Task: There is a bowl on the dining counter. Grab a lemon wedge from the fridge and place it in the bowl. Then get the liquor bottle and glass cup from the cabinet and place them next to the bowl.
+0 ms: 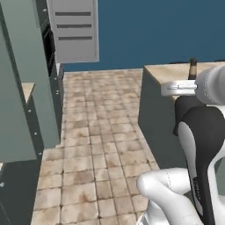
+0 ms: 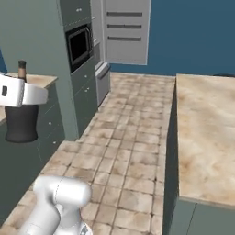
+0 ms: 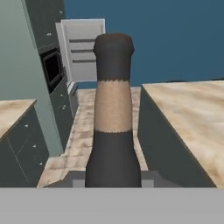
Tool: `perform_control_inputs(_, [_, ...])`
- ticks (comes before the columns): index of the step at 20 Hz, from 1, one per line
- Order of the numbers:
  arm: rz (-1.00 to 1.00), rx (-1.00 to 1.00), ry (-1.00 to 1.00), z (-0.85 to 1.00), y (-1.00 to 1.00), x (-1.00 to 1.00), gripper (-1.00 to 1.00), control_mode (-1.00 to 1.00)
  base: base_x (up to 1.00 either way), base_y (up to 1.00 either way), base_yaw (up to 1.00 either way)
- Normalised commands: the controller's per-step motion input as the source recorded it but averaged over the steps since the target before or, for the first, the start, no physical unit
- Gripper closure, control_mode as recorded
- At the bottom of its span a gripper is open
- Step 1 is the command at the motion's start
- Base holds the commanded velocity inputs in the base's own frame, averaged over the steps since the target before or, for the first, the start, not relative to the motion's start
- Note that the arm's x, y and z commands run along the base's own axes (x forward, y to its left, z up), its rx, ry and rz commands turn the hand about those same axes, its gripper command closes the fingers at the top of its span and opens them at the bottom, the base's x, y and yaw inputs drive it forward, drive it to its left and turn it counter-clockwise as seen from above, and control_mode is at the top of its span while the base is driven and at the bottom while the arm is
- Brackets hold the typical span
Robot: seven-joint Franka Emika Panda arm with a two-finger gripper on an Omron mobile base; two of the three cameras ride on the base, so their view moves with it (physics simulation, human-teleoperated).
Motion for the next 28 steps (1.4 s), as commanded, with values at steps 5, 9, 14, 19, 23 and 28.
perform_control_inputs(5, [0.00, 0.00, 0.00, 0.00, 0.00, 0.00, 1.00, 1.00, 1.00, 0.11, -0.21])
perform_control_inputs(9, [0.00, 0.00, 0.00, 0.00, 0.00, 0.00, 1.00, 1.00, 1.00, 0.06, -0.19])
perform_control_inputs(14, [0.00, 0.00, 0.00, 0.00, 0.00, 0.00, 1.00, 1.00, 1.00, 0.09, -0.19])
perform_control_inputs(19, [0.00, 0.00, 0.00, 0.00, 0.00, 0.00, 1.00, 1.00, 1.00, 0.10, -0.19])
perform_control_inputs(23, [0.00, 0.00, 0.00, 0.00, 0.00, 0.00, 1.00, 1.00, 1.00, 0.07, -0.19])
perform_control_inputs(28, [0.00, 0.00, 0.00, 0.00, 0.00, 0.00, 1.00, 1.00, 1.00, 0.10, -0.19])
